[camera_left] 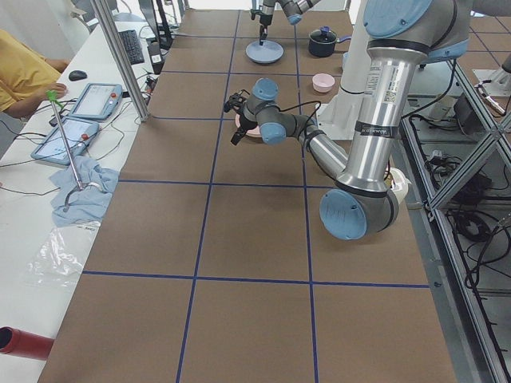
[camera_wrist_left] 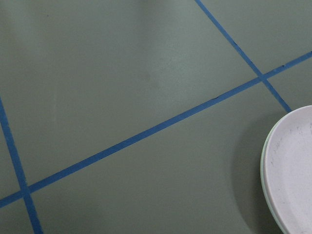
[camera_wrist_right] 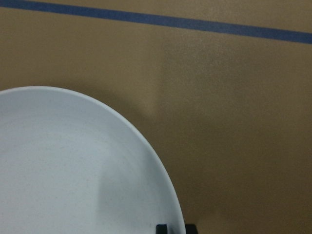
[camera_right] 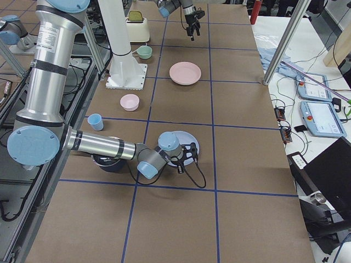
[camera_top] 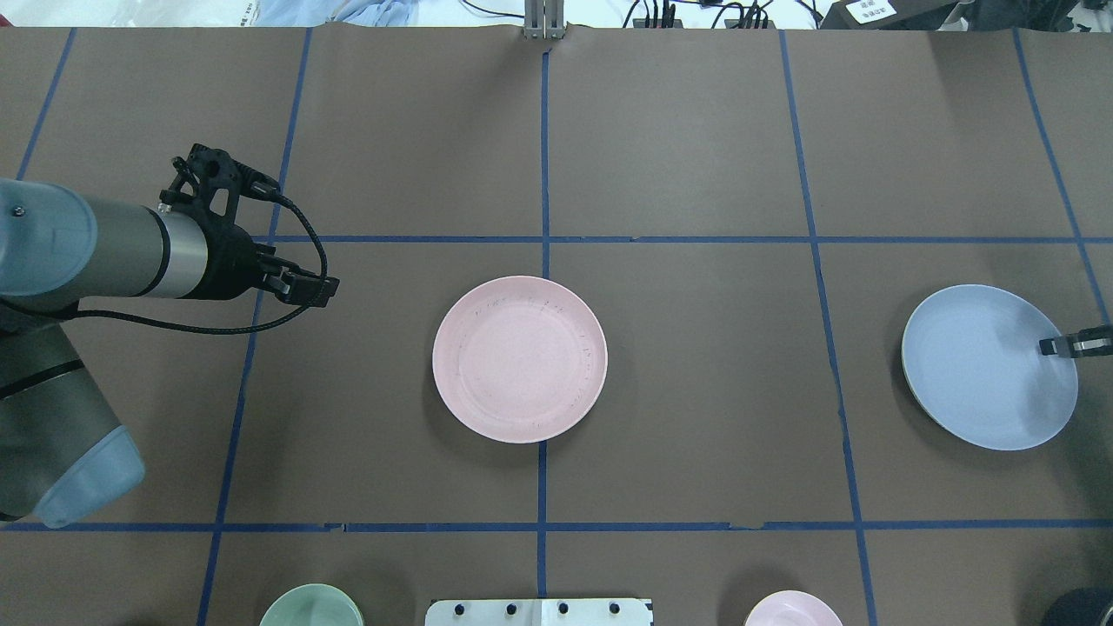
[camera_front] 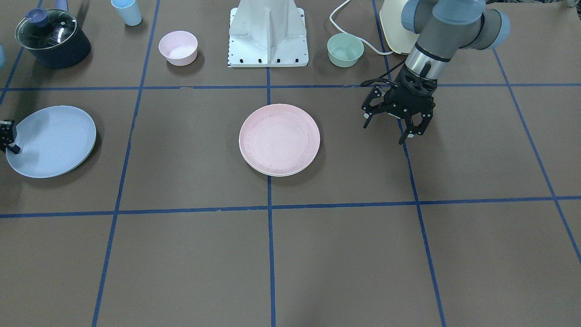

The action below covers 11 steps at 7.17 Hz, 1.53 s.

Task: Stack three plates with pink and blue
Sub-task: 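Grip the light blue plate rim with the right gripper while the left withdraws, then slide the light blue plate with the right gripper onto the pink plate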

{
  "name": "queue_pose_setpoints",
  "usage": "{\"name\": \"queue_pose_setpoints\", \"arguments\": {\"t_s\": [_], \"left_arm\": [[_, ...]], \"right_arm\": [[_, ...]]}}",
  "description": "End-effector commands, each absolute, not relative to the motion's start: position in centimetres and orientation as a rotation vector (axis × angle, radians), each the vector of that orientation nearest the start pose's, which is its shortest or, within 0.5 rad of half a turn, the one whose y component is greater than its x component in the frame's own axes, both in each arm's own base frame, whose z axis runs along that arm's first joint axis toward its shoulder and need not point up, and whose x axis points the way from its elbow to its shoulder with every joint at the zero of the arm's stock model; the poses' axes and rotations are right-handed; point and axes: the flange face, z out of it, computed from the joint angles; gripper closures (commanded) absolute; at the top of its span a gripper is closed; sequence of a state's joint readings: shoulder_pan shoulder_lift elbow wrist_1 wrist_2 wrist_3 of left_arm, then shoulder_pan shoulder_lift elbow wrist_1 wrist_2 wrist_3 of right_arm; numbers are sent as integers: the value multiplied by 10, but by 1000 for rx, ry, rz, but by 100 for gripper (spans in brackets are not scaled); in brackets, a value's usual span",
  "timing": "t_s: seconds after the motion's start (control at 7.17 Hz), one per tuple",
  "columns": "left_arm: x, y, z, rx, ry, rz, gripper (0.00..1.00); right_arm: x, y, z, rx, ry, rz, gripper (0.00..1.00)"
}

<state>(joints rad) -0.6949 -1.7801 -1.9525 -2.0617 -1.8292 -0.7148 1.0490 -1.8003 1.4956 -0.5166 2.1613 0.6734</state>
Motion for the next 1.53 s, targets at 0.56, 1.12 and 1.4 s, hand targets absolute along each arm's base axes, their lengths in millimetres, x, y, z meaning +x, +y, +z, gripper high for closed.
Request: {"name": "queue_pose_setpoints", "arguments": {"t_s": [0.56,1.12,1.4], "left_arm": [[348,-432,316,590,936,282,0],[269,-475,331,616,847,430,0],[164,-512,368,670,686,529,0]], "right_arm": [[-118,-407,580,323,-988,-77,100],[-186,-458,489,281,-1123,50,100],[-250,-473,432,246,-1179,104,100]]}}
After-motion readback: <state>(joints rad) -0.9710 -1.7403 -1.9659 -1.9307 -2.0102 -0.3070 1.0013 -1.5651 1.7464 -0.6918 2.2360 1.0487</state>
